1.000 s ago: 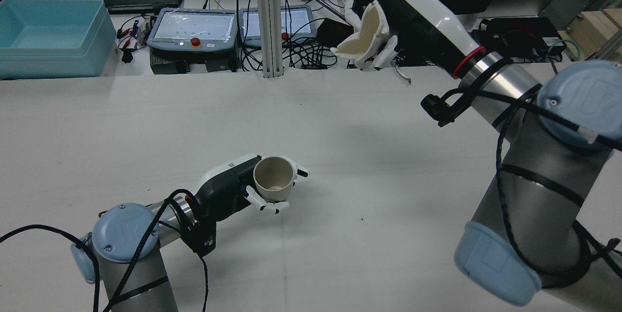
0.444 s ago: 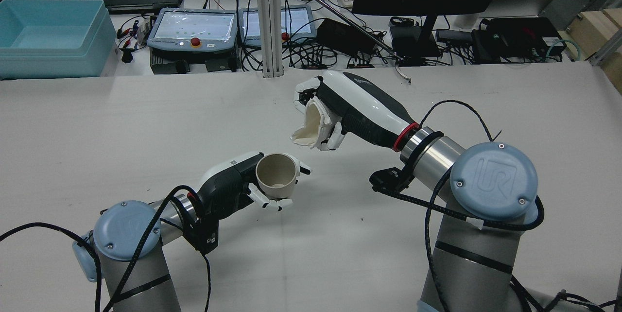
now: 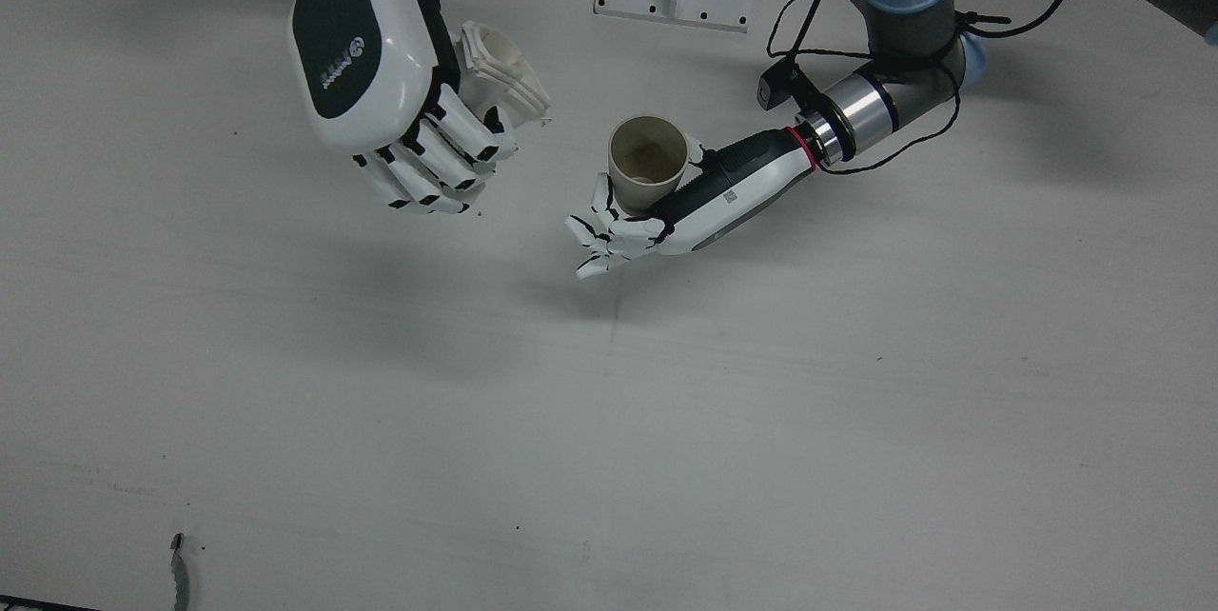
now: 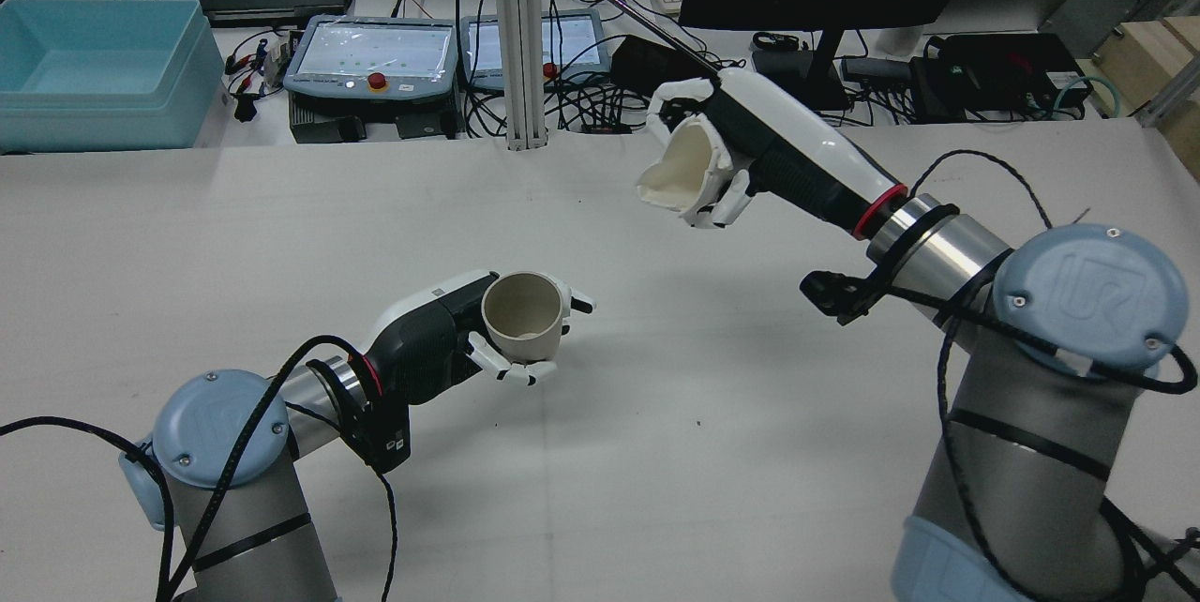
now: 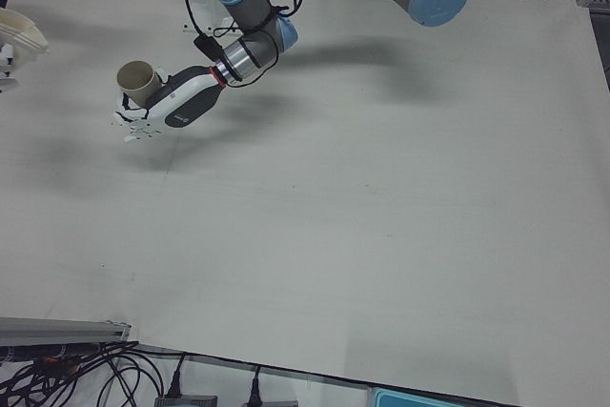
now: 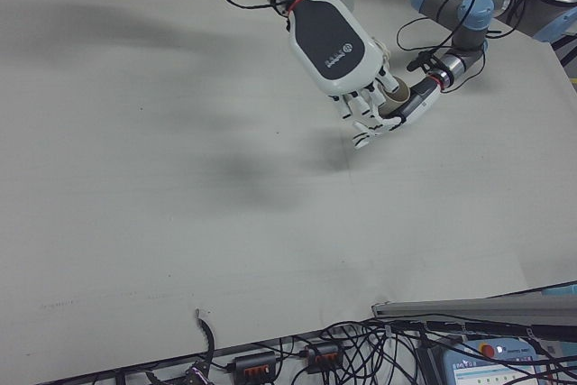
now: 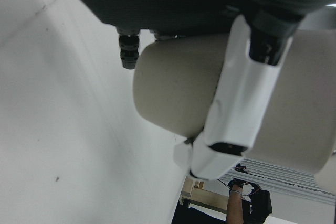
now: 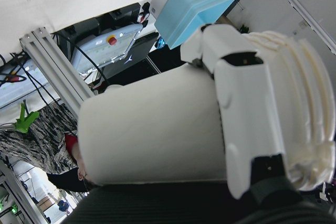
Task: Pour water
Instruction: 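Raise the white cup upright and move both cups back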
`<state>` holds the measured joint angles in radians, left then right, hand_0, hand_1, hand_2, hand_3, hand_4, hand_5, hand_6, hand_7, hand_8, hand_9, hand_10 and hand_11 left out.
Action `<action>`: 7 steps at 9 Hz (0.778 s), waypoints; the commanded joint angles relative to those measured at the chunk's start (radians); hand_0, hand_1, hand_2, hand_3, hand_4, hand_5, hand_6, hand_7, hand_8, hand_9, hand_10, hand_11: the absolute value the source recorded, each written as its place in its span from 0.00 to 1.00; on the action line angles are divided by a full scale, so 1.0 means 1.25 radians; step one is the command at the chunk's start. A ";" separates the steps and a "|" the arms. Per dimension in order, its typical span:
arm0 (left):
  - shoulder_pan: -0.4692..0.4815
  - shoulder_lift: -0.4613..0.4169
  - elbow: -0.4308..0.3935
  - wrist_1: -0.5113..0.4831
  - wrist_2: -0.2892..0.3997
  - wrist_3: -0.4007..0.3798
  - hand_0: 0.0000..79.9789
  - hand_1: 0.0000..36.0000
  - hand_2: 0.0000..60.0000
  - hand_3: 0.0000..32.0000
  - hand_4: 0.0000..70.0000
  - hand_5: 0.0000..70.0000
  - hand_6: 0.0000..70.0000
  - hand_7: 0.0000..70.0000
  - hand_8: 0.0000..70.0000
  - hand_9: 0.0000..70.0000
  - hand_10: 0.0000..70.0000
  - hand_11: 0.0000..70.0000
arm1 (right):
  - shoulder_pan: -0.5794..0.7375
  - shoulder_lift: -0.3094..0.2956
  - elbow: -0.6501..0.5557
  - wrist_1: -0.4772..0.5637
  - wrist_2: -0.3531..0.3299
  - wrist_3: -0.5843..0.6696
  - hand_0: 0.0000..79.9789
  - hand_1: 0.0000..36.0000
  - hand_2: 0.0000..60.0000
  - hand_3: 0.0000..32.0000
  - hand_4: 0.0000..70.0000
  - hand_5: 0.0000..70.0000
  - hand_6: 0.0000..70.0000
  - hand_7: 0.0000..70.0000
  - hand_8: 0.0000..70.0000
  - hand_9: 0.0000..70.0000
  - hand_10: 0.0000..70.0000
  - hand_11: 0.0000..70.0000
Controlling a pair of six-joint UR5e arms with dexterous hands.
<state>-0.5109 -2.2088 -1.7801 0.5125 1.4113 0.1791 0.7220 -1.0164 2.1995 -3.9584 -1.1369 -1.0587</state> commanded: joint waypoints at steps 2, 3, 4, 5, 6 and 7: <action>-0.132 0.109 -0.118 -0.006 0.052 -0.020 1.00 1.00 1.00 0.00 1.00 1.00 0.27 0.43 0.11 0.09 0.11 0.20 | 0.494 -0.242 0.046 0.091 -0.242 0.373 1.00 1.00 1.00 0.00 0.24 1.00 0.67 0.93 0.52 0.69 0.60 0.90; -0.181 0.158 -0.128 -0.039 0.078 -0.022 1.00 1.00 1.00 0.00 1.00 1.00 0.26 0.42 0.11 0.09 0.11 0.20 | 0.534 -0.292 -0.022 0.201 -0.274 0.449 1.00 1.00 1.00 0.00 0.19 1.00 0.67 0.91 0.53 0.71 0.65 0.97; -0.235 0.207 -0.134 -0.065 0.114 -0.023 1.00 1.00 1.00 0.00 1.00 1.00 0.26 0.41 0.11 0.09 0.10 0.20 | 0.544 -0.353 -0.094 0.328 -0.276 0.521 1.00 1.00 1.00 0.00 0.20 1.00 0.70 0.94 0.56 0.74 0.69 1.00; -0.296 0.261 -0.134 -0.100 0.152 -0.038 1.00 1.00 1.00 0.00 1.00 1.00 0.26 0.42 0.11 0.09 0.11 0.20 | 0.544 -0.415 -0.170 0.468 -0.271 0.578 1.00 1.00 1.00 0.00 0.19 1.00 0.70 0.95 0.57 0.75 0.69 1.00; -0.346 0.306 -0.127 -0.142 0.173 -0.047 1.00 1.00 1.00 0.00 1.00 1.00 0.26 0.42 0.11 0.09 0.10 0.20 | 0.545 -0.448 -0.272 0.595 -0.269 0.633 1.00 1.00 1.00 0.00 0.16 1.00 0.68 0.92 0.57 0.75 0.69 1.00; -0.382 0.363 -0.119 -0.193 0.184 -0.052 1.00 1.00 1.00 0.00 1.00 1.00 0.26 0.42 0.11 0.09 0.11 0.20 | 0.544 -0.452 -0.374 0.698 -0.269 0.665 1.00 1.00 1.00 0.00 0.17 1.00 0.70 0.95 0.58 0.77 0.69 1.00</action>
<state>-0.8533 -1.9077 -1.9413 0.3963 1.5799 0.1357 1.3882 -1.4984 2.0069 -3.4321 -1.4685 -0.3684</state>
